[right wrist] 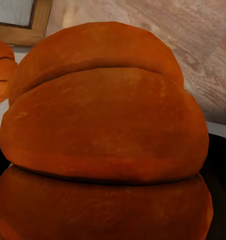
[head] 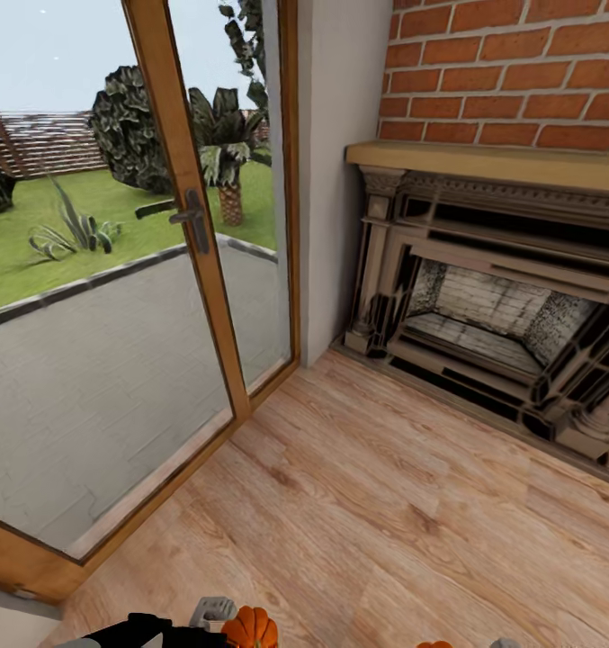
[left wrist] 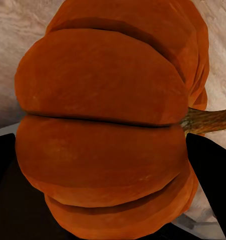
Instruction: Place each of the two pumpkins and all three candles from the living room inside a cabinet in the living room (use any cabinet), then make sure every cabinet is closed, and position the cauldron so it is next to a table in the living room.
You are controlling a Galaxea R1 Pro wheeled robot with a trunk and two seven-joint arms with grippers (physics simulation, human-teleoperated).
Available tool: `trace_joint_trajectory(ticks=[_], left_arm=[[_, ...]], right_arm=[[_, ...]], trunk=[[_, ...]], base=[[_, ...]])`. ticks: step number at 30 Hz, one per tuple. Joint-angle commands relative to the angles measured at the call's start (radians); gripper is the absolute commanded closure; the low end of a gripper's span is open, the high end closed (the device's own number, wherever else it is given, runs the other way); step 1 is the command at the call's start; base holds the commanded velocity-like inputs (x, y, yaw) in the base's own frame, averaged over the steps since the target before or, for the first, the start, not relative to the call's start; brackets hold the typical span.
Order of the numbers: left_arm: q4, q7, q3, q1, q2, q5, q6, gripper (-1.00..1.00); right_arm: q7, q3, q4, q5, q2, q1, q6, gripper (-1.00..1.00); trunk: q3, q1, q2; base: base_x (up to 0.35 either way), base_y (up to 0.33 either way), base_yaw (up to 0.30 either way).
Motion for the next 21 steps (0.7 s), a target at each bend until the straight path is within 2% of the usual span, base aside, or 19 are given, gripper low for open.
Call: trace_joint_trajectory(ticks=[1, 2, 4, 21], left_arm=[[-0.001, 0.003, -0.002, 0.0, -0.001, -0.003, -0.026, 1.0], [-0.003, 0.005, -0.002, 0.0, -0.001, -0.005, -0.09, 1.0], [-0.003, 0.005, -0.002, 0.0, 0.001, -0.005, -0.119, 1.0], [-0.004, 0.005, -0.004, 0.0, 0.001, -0.007, -0.134, 1.0]], right_arm=[[-0.001, 0.0, 0.0, 0.0, 0.0, 0.0, 0.0, 1.0], [-0.001, 0.0, 0.0, 0.0, 0.0, 0.0, 0.0, 1.0], [-0.001, 0.0, 0.0, 0.0, 0.0, 0.0, 0.0, 1.0], [-0.039, 0.0, -0.001, 0.0, 0.0, 0.001, 0.0, 1.0]], trunk=[[0.002, 0.0, 0.0], [0.003, 0.0, 0.0], [0.006, 0.0, 0.0], [0.032, 0.0, 0.0]], base=[[0.0, 0.0, -0.126], [0.0, 0.0, -0.126], [0.0, 0.0, -0.126], [0.0, 0.0, -0.125]])
